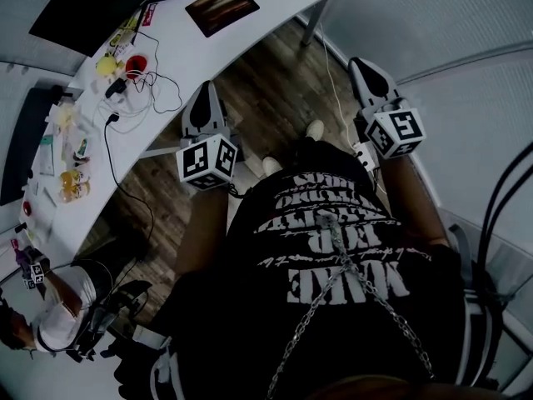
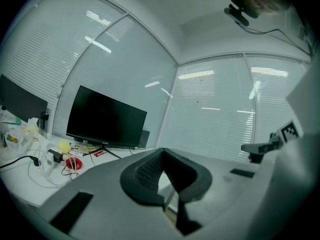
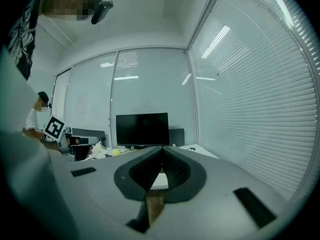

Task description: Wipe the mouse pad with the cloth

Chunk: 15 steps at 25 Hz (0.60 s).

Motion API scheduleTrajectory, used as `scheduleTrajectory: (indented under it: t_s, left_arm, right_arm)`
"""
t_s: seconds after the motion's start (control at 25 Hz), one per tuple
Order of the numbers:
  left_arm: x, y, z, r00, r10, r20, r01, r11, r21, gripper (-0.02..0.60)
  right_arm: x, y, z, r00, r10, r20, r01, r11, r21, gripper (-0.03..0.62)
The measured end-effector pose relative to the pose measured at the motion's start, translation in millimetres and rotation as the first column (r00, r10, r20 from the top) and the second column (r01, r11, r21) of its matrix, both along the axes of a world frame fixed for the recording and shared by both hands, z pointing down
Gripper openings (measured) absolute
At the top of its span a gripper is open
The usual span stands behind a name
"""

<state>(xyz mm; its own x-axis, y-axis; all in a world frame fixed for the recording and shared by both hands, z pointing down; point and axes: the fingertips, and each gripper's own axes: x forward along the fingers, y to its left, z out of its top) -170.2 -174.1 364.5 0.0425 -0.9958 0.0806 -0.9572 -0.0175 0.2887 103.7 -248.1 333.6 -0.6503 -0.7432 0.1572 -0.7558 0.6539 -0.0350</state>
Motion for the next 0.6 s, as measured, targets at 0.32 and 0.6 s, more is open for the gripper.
scheduleTrajectory:
  t_s: [0.32,0.6]
  left_arm:
    - [-37,-12,12,0.996,-0.093,0.006,0.093,0.995,-0.031,0.006]
    - [-49,-48,21,0.991,-0.134,0.02,0.135,0.989,-0.063,0.006]
  right_arm:
    - [-28,-42,8,0.999,-0.044,0.027,0.045,0.999,-0.012,0.0]
    - [-50,-90,20,0.995,-0.094,0.035,0.096,0.993,-0.062,0.0]
